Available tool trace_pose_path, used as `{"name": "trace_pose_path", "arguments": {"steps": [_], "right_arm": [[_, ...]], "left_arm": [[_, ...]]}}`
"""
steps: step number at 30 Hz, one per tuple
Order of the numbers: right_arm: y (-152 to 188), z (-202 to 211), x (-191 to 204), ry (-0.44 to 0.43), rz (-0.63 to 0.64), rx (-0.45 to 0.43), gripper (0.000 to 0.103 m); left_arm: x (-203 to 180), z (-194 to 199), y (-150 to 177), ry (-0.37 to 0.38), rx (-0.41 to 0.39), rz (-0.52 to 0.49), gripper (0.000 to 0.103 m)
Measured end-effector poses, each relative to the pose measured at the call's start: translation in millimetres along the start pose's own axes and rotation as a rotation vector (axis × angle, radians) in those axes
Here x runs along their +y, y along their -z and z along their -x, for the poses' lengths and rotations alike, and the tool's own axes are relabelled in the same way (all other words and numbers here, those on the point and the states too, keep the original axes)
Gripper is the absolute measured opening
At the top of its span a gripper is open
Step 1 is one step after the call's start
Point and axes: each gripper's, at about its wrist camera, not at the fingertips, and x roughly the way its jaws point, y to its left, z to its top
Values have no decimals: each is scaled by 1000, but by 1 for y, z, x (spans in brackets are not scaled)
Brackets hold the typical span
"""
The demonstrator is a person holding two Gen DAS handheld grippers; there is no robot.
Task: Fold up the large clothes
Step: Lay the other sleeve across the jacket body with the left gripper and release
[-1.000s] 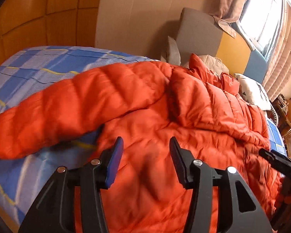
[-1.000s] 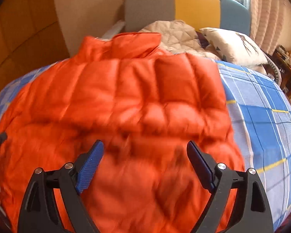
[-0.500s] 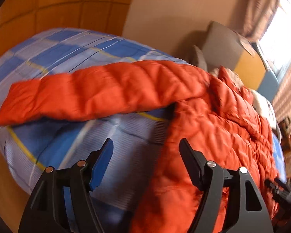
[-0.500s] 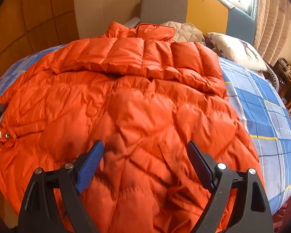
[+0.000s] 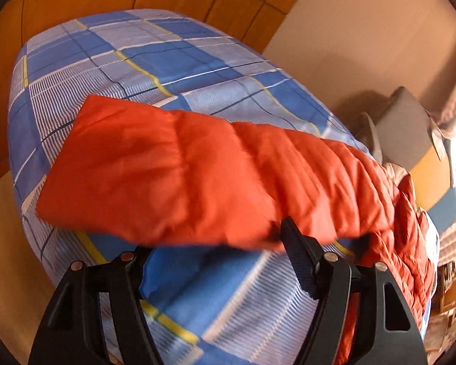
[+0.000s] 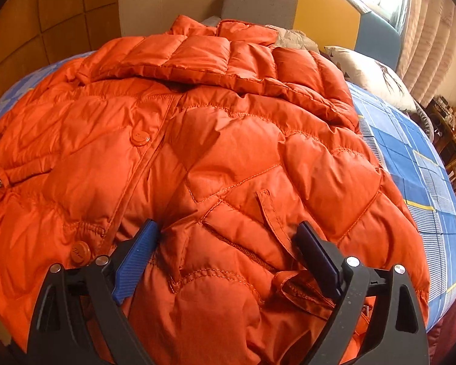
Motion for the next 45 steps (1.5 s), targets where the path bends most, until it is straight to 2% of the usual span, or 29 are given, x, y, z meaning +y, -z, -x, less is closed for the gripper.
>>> {"name": "trace_pose_path", "arguments": {"steps": [1,3,5,8,11,18,22,25,27,29,31,36,39,45], "right_arm": [[0,-1,1,6,7,1,92],[-1,-2,2,13,14,4,92],[-1,-2,3,18,19,6,92],[-1,-3,4,23,23,5,92],[-1,-4,5,23,24,5,92],[-1,-4,5,17,16,6,92],[-2,-4,2,3,1,11,92],[-2,-4,-1,-10,-11,15,92],[-2,-4,-2,-16,-15,17,92],[-2,-4,-2,-20,-18,18,92],[-2,-4,-3,-24,-19,18,92],[-3,-4,-3,-23,-19,16,92],[-2,-5,-3,-16,-20,12,92],[0,-3,0,-2,-20,10,92]], "left_arm": [[2,-5,-3,-9,1,12,64],[1,-10,-8,-6,0,-4,41],[-7,-12,-13,-6,-4,-40,13],[-33,-2,-16,-24,-66,-162,6],[-62,13,-16,12,-112,-253,5],[-160,45,14,250,-162,-474,5],[-229,55,55,404,-125,-638,5],[-268,51,91,474,-77,-750,7],[-284,45,110,506,-32,-801,18],[-291,42,126,529,9,-824,54],[-292,43,136,561,32,-827,61],[-276,46,144,545,59,-847,61],[-260,47,139,531,60,-821,61],[-239,39,140,455,43,-776,61]]}}
